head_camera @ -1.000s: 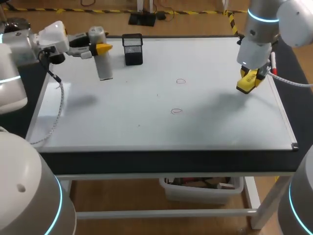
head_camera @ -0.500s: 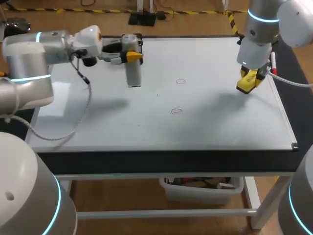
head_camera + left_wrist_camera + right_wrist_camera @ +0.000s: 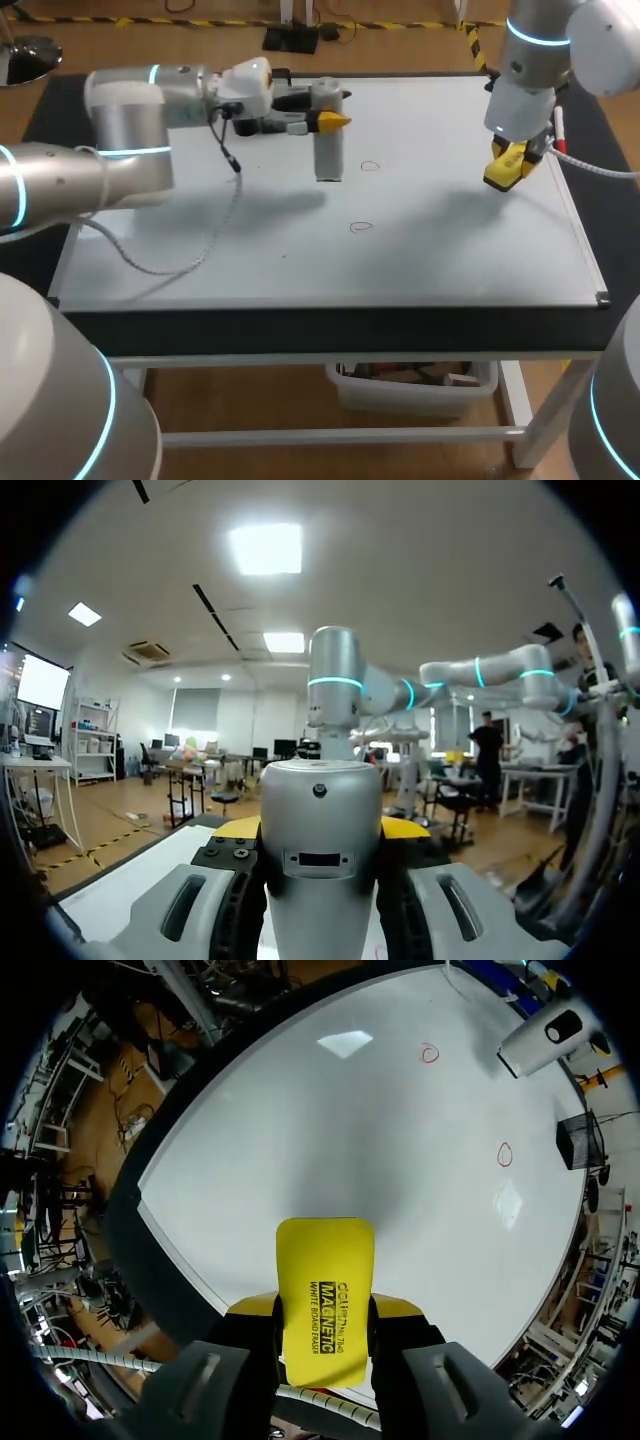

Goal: Pick up the inspection probe, press it on each red-marked spot on the whiteboard one by one, put down the probe, pick up the eraser, and wipe off all the red marks.

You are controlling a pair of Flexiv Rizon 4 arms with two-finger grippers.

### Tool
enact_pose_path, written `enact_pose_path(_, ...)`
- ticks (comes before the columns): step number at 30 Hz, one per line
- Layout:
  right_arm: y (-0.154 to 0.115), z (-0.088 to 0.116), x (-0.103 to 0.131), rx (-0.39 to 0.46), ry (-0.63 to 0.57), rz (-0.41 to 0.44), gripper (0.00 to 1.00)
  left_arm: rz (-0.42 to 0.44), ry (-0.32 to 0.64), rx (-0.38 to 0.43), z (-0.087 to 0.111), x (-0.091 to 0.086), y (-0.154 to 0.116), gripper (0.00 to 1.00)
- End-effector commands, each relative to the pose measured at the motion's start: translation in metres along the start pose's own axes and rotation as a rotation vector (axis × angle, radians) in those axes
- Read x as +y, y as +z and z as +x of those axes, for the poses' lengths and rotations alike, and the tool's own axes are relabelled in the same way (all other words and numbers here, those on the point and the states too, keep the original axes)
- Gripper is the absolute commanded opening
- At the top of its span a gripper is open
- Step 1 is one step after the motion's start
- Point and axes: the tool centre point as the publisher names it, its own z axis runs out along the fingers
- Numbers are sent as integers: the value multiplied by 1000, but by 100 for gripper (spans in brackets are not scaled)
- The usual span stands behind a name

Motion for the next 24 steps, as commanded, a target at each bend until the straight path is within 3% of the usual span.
enact_pose_path(1,-1,0,-1,3,-2,0,0,-1,5,134,-15,11,27,0)
enact_pose_path(17,-1,0,-1,3,-2,0,0,-4,33,123,-52,26,51,0)
enact_pose_path(24,-1,0,-1,3,-2,0,0,-14,32,126,-58,34,61,0)
